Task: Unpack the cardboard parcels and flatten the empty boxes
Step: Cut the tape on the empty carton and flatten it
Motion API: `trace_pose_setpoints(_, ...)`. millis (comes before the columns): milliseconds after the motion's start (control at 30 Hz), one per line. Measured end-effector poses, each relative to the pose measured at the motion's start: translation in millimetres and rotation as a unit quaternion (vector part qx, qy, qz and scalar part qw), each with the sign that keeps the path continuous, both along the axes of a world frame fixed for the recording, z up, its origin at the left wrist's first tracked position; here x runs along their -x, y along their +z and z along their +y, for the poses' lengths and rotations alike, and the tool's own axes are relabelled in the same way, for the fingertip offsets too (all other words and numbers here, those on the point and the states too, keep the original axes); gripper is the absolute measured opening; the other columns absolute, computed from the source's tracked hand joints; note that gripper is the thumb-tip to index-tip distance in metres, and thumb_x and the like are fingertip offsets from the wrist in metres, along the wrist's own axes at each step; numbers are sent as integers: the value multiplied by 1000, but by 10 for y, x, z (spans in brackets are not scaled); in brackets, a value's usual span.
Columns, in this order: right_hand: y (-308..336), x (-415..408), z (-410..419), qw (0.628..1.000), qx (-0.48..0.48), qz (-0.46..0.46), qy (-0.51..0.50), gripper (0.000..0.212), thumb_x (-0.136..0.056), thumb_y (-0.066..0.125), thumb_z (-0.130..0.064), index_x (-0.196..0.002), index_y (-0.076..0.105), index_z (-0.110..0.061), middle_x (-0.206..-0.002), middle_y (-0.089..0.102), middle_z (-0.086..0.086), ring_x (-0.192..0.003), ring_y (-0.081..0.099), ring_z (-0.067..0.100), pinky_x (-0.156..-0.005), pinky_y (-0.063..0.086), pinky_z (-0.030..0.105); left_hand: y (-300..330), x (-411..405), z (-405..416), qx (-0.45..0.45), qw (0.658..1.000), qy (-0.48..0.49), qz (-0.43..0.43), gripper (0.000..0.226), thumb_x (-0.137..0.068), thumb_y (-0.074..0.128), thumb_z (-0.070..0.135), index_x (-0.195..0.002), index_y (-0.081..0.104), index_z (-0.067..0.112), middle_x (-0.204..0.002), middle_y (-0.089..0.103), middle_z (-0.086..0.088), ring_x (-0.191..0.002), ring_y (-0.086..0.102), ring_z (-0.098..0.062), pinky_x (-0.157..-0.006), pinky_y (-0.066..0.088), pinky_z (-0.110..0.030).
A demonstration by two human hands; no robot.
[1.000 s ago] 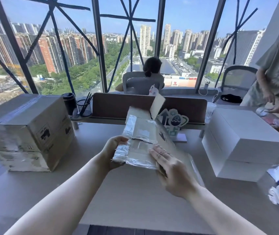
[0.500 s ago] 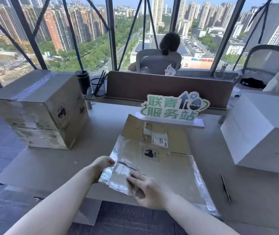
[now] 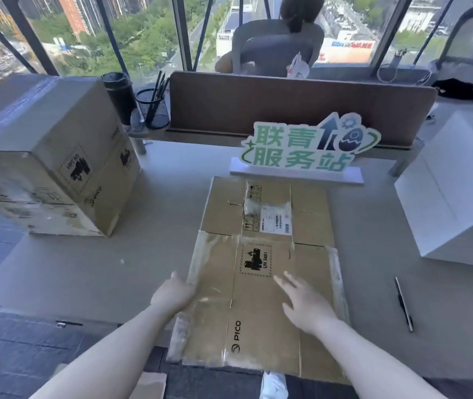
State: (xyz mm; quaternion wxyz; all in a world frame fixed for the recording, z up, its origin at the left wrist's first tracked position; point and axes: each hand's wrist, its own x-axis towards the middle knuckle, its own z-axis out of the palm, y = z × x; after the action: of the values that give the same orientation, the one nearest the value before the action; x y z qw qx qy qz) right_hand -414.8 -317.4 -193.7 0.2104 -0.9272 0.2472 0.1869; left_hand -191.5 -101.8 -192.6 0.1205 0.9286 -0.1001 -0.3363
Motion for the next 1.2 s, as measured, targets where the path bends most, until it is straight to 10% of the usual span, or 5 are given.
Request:
trace_pose_setpoints(467,-491,-939,-1221,993,84,-27,-85,71,-101,26,-52,-157,-9,-26,-163,-20,4,-151,-13,28,-123,1,47,-298,-239,-1901,24,934,-317,-164,66,-101,31,48,-153,-8,36,-161,-20,0,-149,-18,-24,-122,3,-53)
trace_pose_setpoints(1200,-757,-1111,-897,974,147,-63,-158,67,-100,13,-52,-157,16,-15,-165,8,2,-152,1,21,-123,1,42,-698,-486,-2044,63,906,-371,-193,63,-101,7,56,-153,-12,27,-161,-24,-1,-145,-29,-17,-119,-17,-42)
